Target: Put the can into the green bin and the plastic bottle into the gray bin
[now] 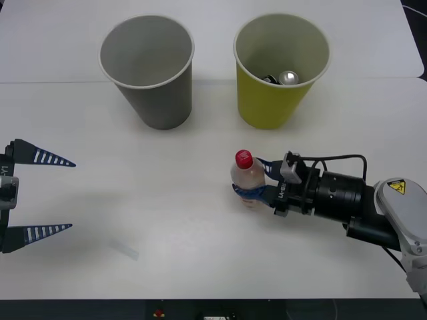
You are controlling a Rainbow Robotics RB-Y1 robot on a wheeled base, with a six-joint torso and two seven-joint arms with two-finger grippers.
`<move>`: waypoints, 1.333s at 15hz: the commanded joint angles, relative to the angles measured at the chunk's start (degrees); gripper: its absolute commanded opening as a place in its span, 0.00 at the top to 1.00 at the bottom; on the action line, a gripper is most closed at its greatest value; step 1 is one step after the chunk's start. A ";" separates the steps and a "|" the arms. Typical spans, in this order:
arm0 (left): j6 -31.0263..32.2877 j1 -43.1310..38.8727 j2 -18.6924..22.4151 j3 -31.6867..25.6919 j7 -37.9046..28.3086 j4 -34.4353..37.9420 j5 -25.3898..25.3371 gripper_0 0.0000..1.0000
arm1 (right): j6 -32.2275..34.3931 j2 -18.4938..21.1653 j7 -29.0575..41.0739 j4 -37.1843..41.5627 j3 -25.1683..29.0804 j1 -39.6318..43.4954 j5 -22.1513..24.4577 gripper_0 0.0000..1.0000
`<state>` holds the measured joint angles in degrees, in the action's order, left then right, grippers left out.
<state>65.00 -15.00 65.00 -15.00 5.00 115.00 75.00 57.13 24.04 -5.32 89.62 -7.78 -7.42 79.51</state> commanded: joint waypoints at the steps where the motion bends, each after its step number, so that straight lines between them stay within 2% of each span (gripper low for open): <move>1: 0.00 0.00 0.00 0.00 0.00 0.00 0.00 0.00 | 0.35 3.03 10.77 10.40 2.51 3.02 7.59 1.00; 4: 0.00 0.00 0.00 0.00 0.00 0.00 0.00 0.00 | 5.01 2.86 23.25 21.65 6.99 6.19 18.40 1.00; 7: 0.00 0.00 0.00 0.00 0.00 0.00 0.00 0.00 | 12.83 2.86 34.41 31.14 11.47 6.71 25.52 1.00; 10: 0.00 0.00 0.00 0.00 0.00 0.00 0.00 0.00 | 18.89 2.86 45.49 40.28 13.41 6.54 31.67 1.00; 16: 0.00 0.00 0.00 0.00 0.00 0.00 0.00 0.00 | 32.87 2.86 64.38 53.02 16.22 1.26 36.59 1.00; 20: 0.00 0.00 0.00 0.00 0.00 0.00 0.00 0.00 | 32.87 2.86 73.96 56.10 16.57 -5.59 37.21 1.00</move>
<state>65.00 -15.00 65.00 -15.00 5.00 115.00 75.00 90.01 26.84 67.03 145.36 8.79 -11.79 116.69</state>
